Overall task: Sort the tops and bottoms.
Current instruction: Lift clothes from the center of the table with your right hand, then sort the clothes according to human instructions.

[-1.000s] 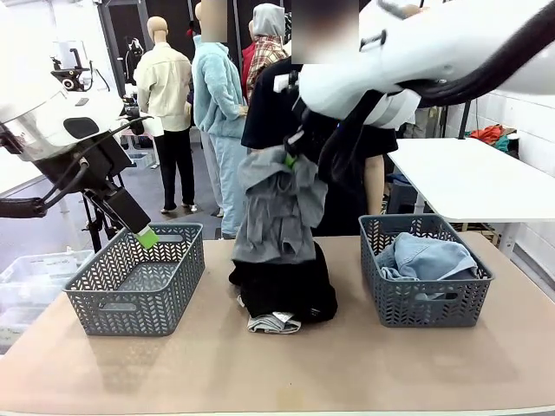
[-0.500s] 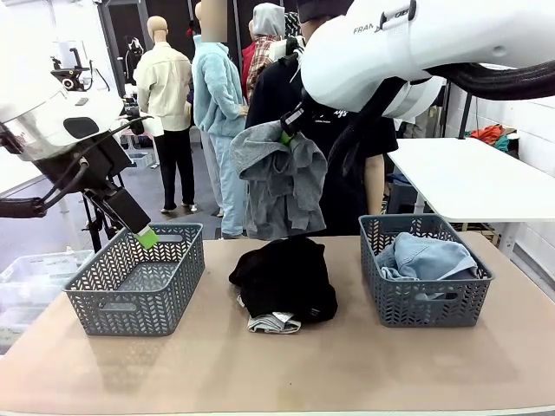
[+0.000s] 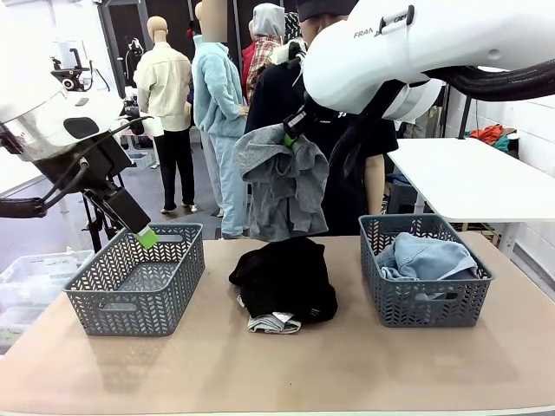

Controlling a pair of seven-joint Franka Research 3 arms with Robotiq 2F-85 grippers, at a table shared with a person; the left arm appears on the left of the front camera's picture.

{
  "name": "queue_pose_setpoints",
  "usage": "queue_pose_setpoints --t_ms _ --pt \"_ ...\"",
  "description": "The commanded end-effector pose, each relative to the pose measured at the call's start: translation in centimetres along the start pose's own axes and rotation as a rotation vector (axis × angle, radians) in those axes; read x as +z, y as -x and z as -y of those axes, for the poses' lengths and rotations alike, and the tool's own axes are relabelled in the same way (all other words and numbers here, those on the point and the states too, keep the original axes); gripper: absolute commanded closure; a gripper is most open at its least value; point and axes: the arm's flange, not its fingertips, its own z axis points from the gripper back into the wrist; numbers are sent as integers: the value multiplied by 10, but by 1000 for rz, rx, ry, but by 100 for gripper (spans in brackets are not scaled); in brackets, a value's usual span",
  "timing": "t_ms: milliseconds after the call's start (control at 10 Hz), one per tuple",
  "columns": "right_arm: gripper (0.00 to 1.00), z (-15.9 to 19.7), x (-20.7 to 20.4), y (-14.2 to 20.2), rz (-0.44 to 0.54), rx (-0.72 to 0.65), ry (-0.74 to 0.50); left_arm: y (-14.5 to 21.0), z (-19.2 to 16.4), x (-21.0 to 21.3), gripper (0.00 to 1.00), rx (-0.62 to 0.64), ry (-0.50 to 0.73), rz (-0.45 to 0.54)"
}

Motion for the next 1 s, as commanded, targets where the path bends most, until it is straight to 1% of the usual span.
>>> queue_pose_setpoints --t_ms 0,900 --pt "100 0 1 -5 -2 -2 -4 2 -1 -1 0 2 5 -2" --pt "100 0 1 -5 -2 -2 -4 2 -1 -1 0 2 5 -2"
